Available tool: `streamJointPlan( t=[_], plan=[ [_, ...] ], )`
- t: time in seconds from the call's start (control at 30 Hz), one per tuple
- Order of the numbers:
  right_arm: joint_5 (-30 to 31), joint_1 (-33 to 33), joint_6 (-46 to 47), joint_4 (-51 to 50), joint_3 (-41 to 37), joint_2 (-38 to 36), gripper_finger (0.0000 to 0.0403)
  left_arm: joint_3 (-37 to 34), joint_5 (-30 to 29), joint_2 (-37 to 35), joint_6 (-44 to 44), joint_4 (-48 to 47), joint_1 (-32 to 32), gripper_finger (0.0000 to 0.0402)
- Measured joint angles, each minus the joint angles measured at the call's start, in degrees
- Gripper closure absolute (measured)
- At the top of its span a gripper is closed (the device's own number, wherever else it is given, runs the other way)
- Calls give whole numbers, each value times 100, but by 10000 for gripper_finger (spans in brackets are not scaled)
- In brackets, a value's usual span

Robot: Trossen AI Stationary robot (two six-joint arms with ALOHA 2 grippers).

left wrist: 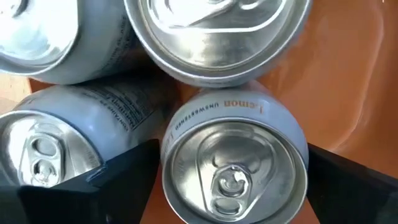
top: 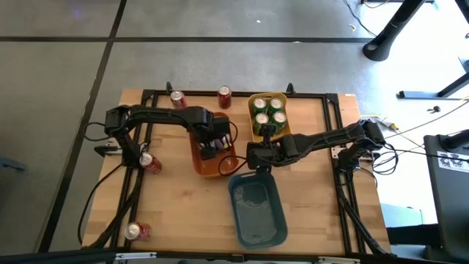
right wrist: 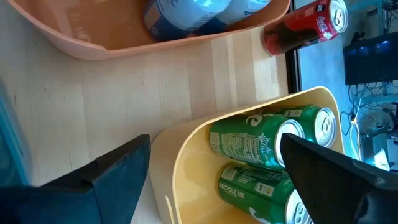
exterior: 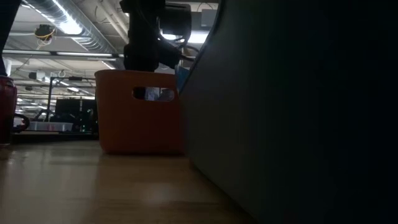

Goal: Sort soda cans
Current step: Put the white soda can into the orange bin, then put the red soda can into the blue bin

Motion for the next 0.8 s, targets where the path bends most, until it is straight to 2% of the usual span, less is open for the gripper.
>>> streamJointPlan(
  t=[0.27,0.5,0.67,0.8],
  plan=[
    [0,0,-25,-8,0,0,45,143,-6,-372,73,-233,-67,51],
    [0,0,-28,-16,0,0,45,247,-161,-1217,-91,-309,-10,48],
    [0,0,0,-25,0,0,45,247,-844,-1848,-291,-254,277,52],
    [0,0,169,-82,0,0,45,245,-1816,-2198,-359,-221,631,52]
  ],
)
